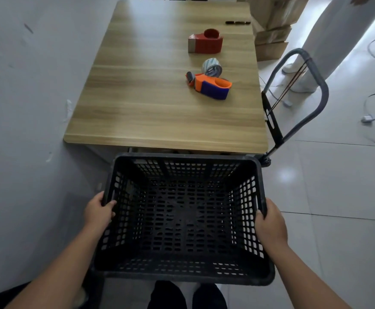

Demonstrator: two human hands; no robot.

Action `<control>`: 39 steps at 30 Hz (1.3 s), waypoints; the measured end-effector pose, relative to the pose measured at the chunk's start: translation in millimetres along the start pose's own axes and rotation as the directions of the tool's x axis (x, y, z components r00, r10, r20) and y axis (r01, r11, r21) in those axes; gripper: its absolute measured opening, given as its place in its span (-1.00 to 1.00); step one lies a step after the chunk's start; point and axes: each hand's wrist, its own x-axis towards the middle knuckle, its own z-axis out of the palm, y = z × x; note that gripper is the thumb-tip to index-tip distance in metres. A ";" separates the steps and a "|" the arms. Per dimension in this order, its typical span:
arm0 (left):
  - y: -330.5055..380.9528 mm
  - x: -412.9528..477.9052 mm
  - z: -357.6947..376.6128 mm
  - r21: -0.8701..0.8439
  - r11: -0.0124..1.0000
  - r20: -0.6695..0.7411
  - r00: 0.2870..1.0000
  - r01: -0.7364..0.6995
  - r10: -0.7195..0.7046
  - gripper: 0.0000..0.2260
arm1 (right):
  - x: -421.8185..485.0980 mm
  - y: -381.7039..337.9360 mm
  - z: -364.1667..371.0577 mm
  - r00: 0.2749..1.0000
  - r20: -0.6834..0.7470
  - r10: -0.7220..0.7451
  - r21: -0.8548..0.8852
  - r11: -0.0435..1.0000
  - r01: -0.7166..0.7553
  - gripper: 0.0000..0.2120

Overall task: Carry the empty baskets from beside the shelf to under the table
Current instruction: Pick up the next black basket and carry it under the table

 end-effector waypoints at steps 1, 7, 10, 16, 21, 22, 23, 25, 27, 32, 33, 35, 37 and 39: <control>1.1 0.3 -0.8 0.003 1.000 0.014 1.000 -0.001 0.001 -0.71 | 0.6 -1.2 -1.2 1.000 0.009 0.001 -0.011 1.000 -0.001 -0.75; 3.5 -6.0 -5.8 0.005 1.000 0.080 0.997 -0.013 0.012 -0.80 | 3.9 -6.9 -9.1 0.994 0.087 0.060 -0.060 0.997 -0.055 -0.57; 3.9 -10.9 -8.4 0.005 0.999 0.078 0.996 -0.038 0.037 -0.77 | 3.4 -9.7 -10.2 0.992 0.104 0.066 -0.053 0.997 -0.061 -0.56; -0.7 -16.7 -13.1 -0.056 0.998 0.061 0.998 -0.030 0.033 -0.71 | -4.0 -7.6 -8.7 0.989 0.125 0.083 -0.074 0.995 -0.074 -0.56; -0.4 -12.5 -19.1 -0.111 0.993 0.079 0.996 -0.038 0.047 -0.71 | -3.0 -10.4 -10.7 0.988 0.128 0.087 -0.040 0.996 -0.082 -0.58; 0.4 -12.8 -20.9 -0.112 0.992 0.097 0.993 -0.050 0.061 -0.71 | -3.4 -11.3 -12.0 0.986 0.137 0.091 -0.041 0.995 -0.086 -0.57; 1.4 -13.6 -22.9 -0.108 0.992 0.117 0.990 -0.062 0.075 -0.67 | -4.2 -12.1 -13.4 0.985 0.145 0.097 -0.050 0.995 -0.091 -0.54; 3.7 -15.5 -26.9 -0.027 0.995 0.144 0.984 -0.099 0.102 -0.56 | -5.4 -15.2 -16.5 0.983 0.147 0.109 -0.097 0.991 -0.095 -0.46; 6.4 -18.9 -30.9 0.085 0.986 0.175 0.976 -0.143 0.127 -0.43 | -8.0 -21.9 -20.4 0.989 0.127 0.073 -0.140 0.989 -0.055 -0.42; 19.4 -32.3 -42.6 0.302 0.923 0.222 0.959 -0.238 0.175 -0.27 | -23.7 -52.0 -38.2 0.993 0.064 -0.100 -0.162 0.981 0.109 -0.47; 24.9 -36.5 -44.9 0.315 0.906 0.208 0.952 -0.283 0.225 -0.27 | -30.0 -56.8 -42.2 0.991 0.055 -0.120 -0.165 0.978 0.128 -0.46; 40.5 -47.2 -47.8 0.302 0.868 0.192 0.917 -0.394 0.350 -0.31 | -46.7 -64.2 -51.6 0.989 0.023 -0.148 -0.154 0.977 0.150 -0.43; 59.3 -59.6 -48.3 0.255 0.829 0.217 0.865 -0.497 0.452 -0.35 | -67.4 -67.8 -63.3 0.988 -0.029 -0.149 -0.129 0.981 0.144 -0.42; 78.3 -73.9 -46.9 0.174 0.793 0.272 0.802 -0.584 0.532 -0.38 | -92.3 -66.7 -75.6 0.987 -0.096 -0.132 -0.098 0.988 0.123 -0.42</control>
